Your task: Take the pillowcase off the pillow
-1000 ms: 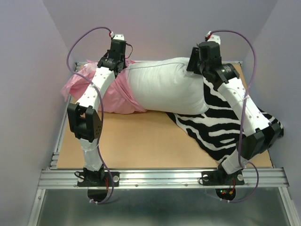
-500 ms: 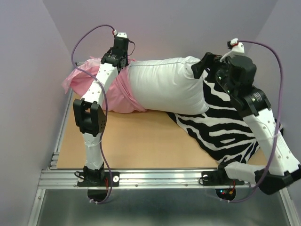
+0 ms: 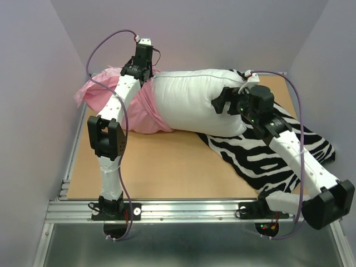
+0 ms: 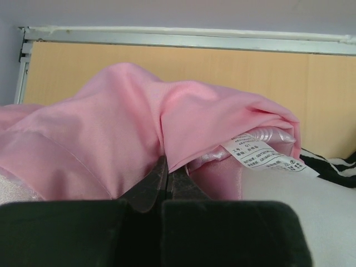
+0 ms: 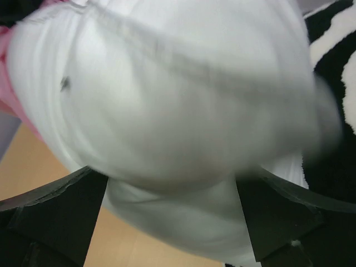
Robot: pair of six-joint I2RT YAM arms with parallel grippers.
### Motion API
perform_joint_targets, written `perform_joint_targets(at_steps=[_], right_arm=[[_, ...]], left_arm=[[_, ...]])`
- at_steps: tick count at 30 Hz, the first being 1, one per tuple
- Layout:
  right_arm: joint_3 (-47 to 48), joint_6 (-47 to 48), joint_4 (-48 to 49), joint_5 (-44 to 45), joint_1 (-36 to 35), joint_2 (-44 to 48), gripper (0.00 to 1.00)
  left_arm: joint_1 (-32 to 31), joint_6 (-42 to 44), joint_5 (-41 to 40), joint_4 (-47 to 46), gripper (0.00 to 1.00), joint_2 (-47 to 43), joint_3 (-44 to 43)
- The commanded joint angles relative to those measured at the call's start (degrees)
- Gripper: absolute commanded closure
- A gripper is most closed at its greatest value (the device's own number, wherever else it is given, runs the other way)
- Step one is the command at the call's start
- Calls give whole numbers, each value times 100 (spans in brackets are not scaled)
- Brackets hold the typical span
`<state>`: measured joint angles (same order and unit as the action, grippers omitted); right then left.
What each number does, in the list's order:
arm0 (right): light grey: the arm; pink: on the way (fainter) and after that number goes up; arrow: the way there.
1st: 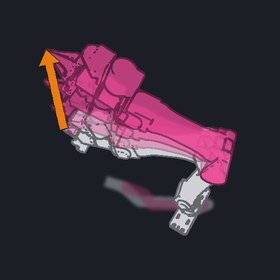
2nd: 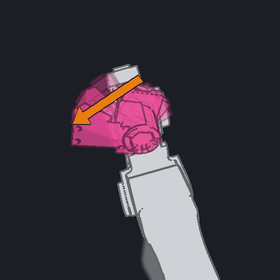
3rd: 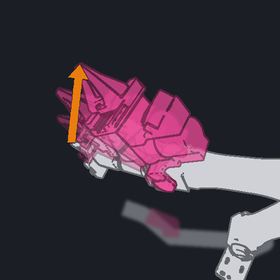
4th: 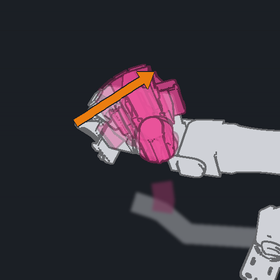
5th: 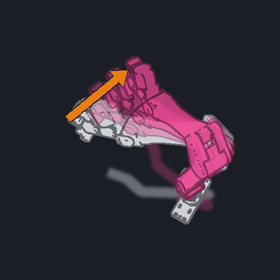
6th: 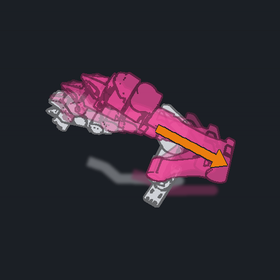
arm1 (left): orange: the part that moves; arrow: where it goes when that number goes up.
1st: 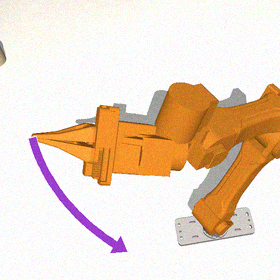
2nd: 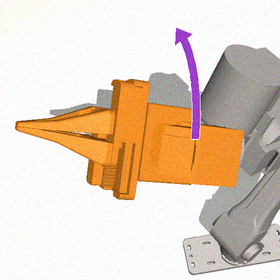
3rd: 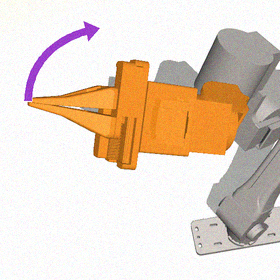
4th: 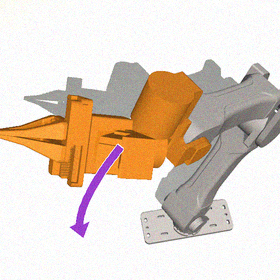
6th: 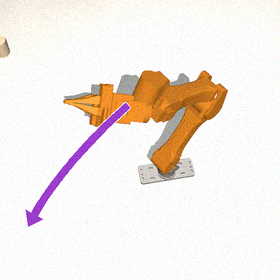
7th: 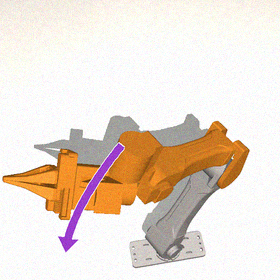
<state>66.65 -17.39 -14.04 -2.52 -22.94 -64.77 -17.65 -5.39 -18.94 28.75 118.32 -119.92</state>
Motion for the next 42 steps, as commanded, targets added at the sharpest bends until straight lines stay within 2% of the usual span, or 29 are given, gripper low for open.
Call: perform_joint_targets(at_steps=[1,4,6,7,8,9,10,11,12,14,15,18,21,24,28,30,33,38,42], right_arm=[[-468,192,981,-178,-26,-351,0],[-530,192,1132,58,-18,-571,0],[-496,175,1141,400,-26,-633,14],[-478,52,1149,558,-26,-668,25],[-460,8,1123,778,-26,-668,63],[-434,-10,1106,893,-26,-668,80],[-416,-123,1062,1016,-26,-651,92],[-303,-168,914,1130,-26,-668,99],[-241,-195,825,1262,-26,-703,99],[-92,-274,658,1377,-26,-800,99],[31,-317,492,1534,-26,-826,99],[172,-379,324,1606,-26,-931,99],[645,-458,-10,1685,-26,-1203,99],[919,-476,-371,1791,-26,-1424,100],[911,-555,-371,1747,-26,-1249,99],[928,-555,-397,1677,-26,-1213,100],[955,-546,-424,1624,-26,-1099,99],[1113,-538,-538,1562,-26,-1099,99],[1227,-538,-617,1492,-26,-1108,100]], left_arm=[[-54,-33,399,105,99,-195,424],[-89,2,453,-27,97,-327,592],[-151,3,444,-98,95,-406,698],[-177,29,452,-185,87,-520,724],[-221,38,444,-282,79,-625,881],[-230,29,444,-370,68,-879,969],[-239,38,557,-614,56,-1038,1057],[-239,81,628,-782,43,-1222,1319],[-248,90,698,-949,40,-1615,1452],[-248,91,856,-1371,4,-2030,1768],[-248,30,918,-1520,1,-2433,1892],[-248,-242,980,-1908,1,-3189,2322],[-492,-445,586,-2058,1,-3822,2920],[-704,-656,102,-2198,1,-4544,3719],[-1003,-1218,-285,-2321,1,-5213,4835],[-1117,-1534,-146,-2654,1,-5424,5599],[-1284,-1808,74,-3348,1,-5460,6374],[-1425,-2054,356,-4025,1,-5153,6841],[-1425,-2089,67,-4176,1,-4986,7017]])
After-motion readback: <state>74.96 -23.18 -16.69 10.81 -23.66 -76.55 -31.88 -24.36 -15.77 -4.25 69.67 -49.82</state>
